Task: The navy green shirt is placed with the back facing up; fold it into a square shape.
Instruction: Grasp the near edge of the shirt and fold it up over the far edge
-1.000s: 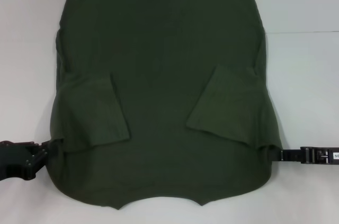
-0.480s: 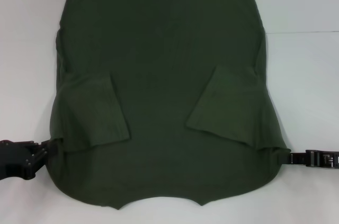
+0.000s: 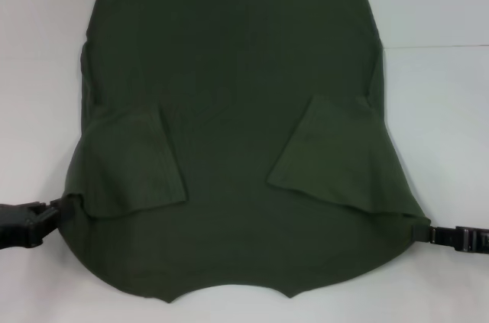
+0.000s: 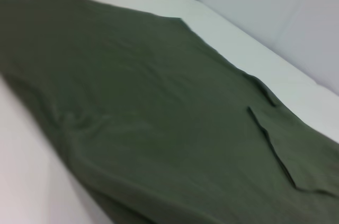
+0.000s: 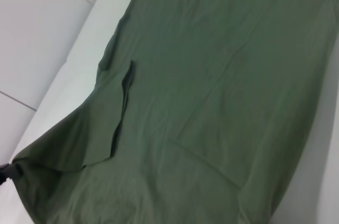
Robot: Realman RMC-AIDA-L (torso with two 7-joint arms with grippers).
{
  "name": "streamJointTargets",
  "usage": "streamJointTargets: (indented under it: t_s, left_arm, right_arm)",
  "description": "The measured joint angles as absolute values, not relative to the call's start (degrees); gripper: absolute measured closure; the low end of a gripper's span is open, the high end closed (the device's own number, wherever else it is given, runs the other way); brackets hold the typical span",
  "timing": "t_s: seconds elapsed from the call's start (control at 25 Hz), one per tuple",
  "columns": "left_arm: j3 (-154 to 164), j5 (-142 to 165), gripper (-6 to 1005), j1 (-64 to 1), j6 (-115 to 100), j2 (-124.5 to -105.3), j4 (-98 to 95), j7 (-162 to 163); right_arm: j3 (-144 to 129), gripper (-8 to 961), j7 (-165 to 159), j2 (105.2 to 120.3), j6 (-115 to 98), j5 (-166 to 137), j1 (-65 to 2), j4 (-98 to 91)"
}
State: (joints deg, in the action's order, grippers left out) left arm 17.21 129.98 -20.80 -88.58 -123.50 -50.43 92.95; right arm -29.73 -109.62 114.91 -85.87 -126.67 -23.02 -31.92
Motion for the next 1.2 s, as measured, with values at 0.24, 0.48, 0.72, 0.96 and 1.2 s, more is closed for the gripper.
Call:
streamJointTargets:
  t_s: [0.24, 0.48, 0.72, 0.96, 1.2]
  left_arm:
    - [14.06, 130.22, 929, -20.11, -89.19, -123.37, -50.80, 99.56]
    - [10.16, 130.41, 930, -18.85, -92.01, -123.13, -50.88, 100.78]
    - [9.28, 130.52, 930, -17.50, -94.80, -122.95, -51.04, 100.74]
    - [9.23, 130.60, 930, -16.13, -97.65, -123.29, -51.59, 100.63]
    - [9.22, 130.76, 930, -14.49, -100.96, -123.52, -51.67, 100.40]
  right_arm:
    - [-27.57, 910, -104.78, 114.97, -89.27, -126.64, -21.26, -31.91]
    - [-25.66, 910, -103.01, 114.89, -91.74, -126.63, -19.71, -31.99]
    - [-25.18, 910, -102.88, 114.58, -93.78, -126.64, -18.47, -32.46]
    - [-24.80, 910, -101.91, 113.91, -95.48, -126.65, -17.06, -32.50]
    - [-23.84, 910, -101.40, 113.12, -97.23, -126.91, -15.67, -32.53]
